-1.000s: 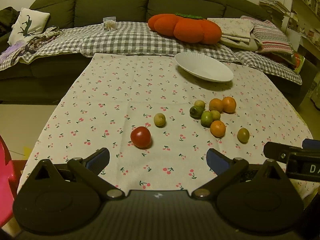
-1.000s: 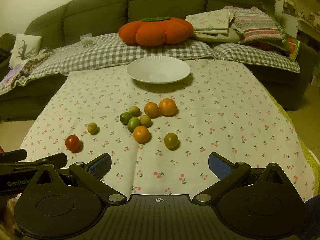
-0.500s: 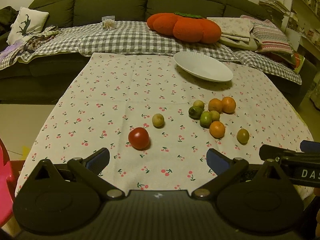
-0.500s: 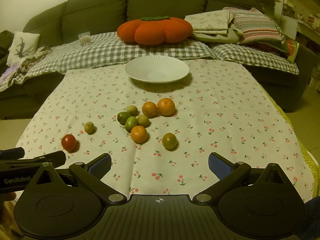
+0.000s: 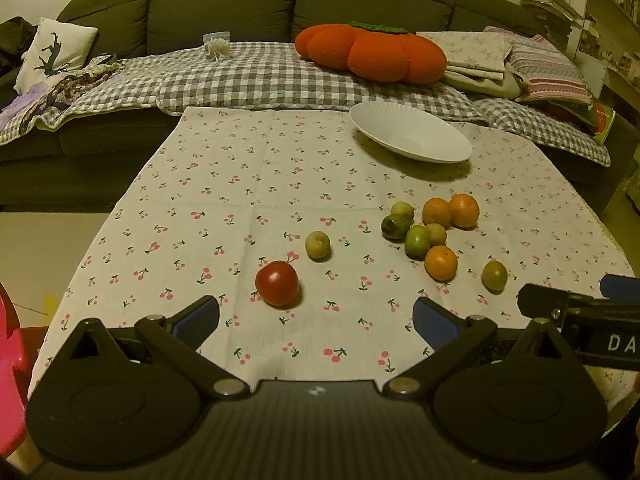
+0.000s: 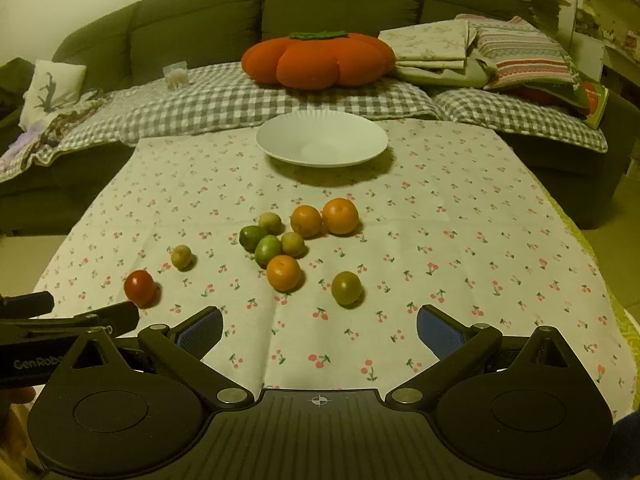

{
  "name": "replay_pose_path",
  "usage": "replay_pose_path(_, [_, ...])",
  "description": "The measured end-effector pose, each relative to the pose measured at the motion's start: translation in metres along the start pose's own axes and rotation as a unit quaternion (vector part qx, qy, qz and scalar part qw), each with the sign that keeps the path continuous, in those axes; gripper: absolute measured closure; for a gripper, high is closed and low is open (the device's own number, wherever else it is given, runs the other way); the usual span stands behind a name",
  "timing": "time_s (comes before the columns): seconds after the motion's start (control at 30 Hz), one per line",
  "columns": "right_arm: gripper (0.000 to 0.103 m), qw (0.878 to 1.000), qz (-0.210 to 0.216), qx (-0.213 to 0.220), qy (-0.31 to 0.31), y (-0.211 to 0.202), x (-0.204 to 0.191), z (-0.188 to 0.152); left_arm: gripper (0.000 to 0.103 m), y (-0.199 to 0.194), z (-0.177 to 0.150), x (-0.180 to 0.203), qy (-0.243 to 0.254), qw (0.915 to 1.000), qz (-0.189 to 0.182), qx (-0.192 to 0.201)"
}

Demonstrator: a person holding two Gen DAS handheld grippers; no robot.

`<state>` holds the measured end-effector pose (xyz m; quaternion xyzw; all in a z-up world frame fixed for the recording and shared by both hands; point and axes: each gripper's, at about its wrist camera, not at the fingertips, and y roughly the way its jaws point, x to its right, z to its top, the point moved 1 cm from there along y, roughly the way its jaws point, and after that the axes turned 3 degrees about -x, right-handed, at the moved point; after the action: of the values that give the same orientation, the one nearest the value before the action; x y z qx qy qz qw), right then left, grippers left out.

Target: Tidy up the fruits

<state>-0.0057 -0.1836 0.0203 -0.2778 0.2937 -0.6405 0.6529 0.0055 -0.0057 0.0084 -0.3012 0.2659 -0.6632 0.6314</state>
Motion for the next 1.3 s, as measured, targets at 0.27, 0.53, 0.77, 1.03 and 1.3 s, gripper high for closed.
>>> replay_pose_path(0.27, [0.000, 1.000, 0.006, -0.002, 0.005, 0.020, 0.010, 0.003, 0.001, 0.020, 0.002, 0.000, -0.002, 0.9999, 0.004, -0.012])
replay_pose_path(0.53, [0.000, 1.000, 0.001, -0.010, 0.016, 0.049, 0.029, 0.002, 0.004, 0.045, 0.003, -0.020, -0.031, 0.9993, 0.004, -0.022])
replay_pose_path(0.77, [0.001, 0.999, 0.010, -0.016, 0.027, 0.074, 0.039, 0.001, 0.022, 0.068, 0.003, -0.033, -0.052, 0.9983, -0.001, -0.024])
replay_pose_path(1.03, [0.017, 1.000, 0.029, -0.011, 0.006, 0.093, 0.031, 0.005, 0.038, 0.085, 0.005, -0.023, -0.035, 0.9989, -0.002, -0.031])
replay_pose_path(1.3, [0.043, 0.999, 0.021, -0.028, 0.014, 0.111, 0.034, 0.006, 0.066, 0.098, 0.007, -0.024, -0.044, 0.9983, 0.001, -0.038])
